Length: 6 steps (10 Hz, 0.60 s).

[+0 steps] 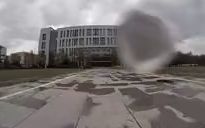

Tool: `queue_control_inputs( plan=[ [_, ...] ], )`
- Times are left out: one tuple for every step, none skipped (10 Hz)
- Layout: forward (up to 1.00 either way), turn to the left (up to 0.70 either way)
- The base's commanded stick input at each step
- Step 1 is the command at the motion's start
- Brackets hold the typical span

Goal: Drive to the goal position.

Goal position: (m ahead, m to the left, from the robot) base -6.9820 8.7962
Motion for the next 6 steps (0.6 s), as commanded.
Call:
queue_control_inputs(
  plan=[
    [0.70,0.00],
    [0.70,0.00],
    [0.70,0.00],
    [0.70,0.00],
    [0.70,0.00],
    [0.70,0.00]
  ],
)
